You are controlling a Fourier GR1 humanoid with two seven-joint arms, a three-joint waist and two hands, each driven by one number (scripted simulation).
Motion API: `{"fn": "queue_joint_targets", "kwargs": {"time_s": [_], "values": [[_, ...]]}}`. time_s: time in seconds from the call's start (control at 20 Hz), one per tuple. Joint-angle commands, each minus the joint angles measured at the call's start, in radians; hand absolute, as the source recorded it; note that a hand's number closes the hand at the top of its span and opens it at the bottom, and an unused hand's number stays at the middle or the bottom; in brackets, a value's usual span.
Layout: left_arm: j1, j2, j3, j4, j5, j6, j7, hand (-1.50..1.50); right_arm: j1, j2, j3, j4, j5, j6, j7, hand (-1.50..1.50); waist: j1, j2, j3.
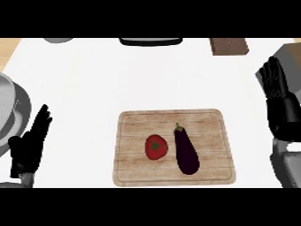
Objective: Pick the tomato from the cutting board and place it in the cardboard box
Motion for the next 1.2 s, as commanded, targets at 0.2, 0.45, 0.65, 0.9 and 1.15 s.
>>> {"fn": "queue_joint_targets", "kwargs": {"time_s": [0.2,0.45,0.65,0.9,1.15], "values": [[-0.143,0.013,-0.144,-0.156,-0.089,-0.099,0.025,0.0,0.15,0.229,0.285,0.016,0.219,-0.216,0.203,-1.5,-0.033,-0.034,-0.027],[-0.163,0.004,-0.159,-0.166,-0.065,-0.142,0.035,0.0,0.208,0.032,0.337,0.135,0.561,-0.344,0.158,-1.5,-0.059,-0.03,-0.041],[-0.195,-0.02,-0.199,-0.183,-0.073,-0.154,0.081,0.0,0.251,0.036,0.48,0.131,0.846,-0.462,0.238,-1.5,-0.056,-0.042,-0.036],[-0.176,-0.018,-0.201,-0.199,-0.077,-0.149,0.089,0.0,0.297,0.052,0.568,-0.008,1.141,-0.434,0.495,-1.5,-0.056,-0.054,-0.038],[-0.192,-0.006,-0.195,-0.203,-0.08,-0.161,0.1,0.0,0.36,0.124,0.682,-0.162,1.325,-0.177,0.755,-1.5,-0.053,-0.048,-0.036]]}}
